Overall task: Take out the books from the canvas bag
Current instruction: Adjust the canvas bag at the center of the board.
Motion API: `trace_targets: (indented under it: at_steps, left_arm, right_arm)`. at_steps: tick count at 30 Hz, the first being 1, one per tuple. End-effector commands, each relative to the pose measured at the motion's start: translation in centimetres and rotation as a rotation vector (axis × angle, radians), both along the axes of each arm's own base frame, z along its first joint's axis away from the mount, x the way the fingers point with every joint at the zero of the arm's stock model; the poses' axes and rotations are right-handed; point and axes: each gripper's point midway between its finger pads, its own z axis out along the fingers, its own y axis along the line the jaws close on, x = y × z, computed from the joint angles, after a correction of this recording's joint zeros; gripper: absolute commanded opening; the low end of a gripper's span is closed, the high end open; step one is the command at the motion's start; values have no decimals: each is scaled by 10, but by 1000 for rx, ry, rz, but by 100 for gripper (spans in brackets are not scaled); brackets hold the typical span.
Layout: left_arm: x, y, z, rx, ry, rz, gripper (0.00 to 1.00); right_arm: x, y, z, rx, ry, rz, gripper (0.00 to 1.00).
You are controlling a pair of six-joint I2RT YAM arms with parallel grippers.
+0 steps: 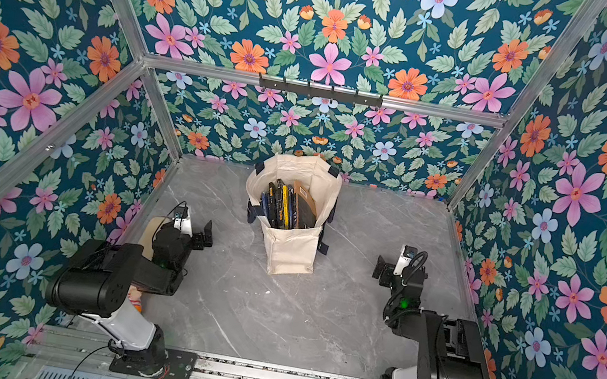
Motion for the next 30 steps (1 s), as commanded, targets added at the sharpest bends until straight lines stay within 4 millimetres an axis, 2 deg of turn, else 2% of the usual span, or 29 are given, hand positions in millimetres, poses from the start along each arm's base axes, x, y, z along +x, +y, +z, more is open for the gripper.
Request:
trace_targets:
  at_steps: [1, 28, 30]
  left_arm:
    - [1, 0, 7, 10, -26, -1, 100]
    - [1, 0, 7, 8, -26, -2, 100]
    - [1, 0, 8, 8, -30, -4, 100]
  right_arm:
    - [4, 0, 9, -8, -36, 3, 99]
    - [3, 1, 10, -8, -39, 5, 99]
    - [3, -2, 14, -13, -52, -11, 99]
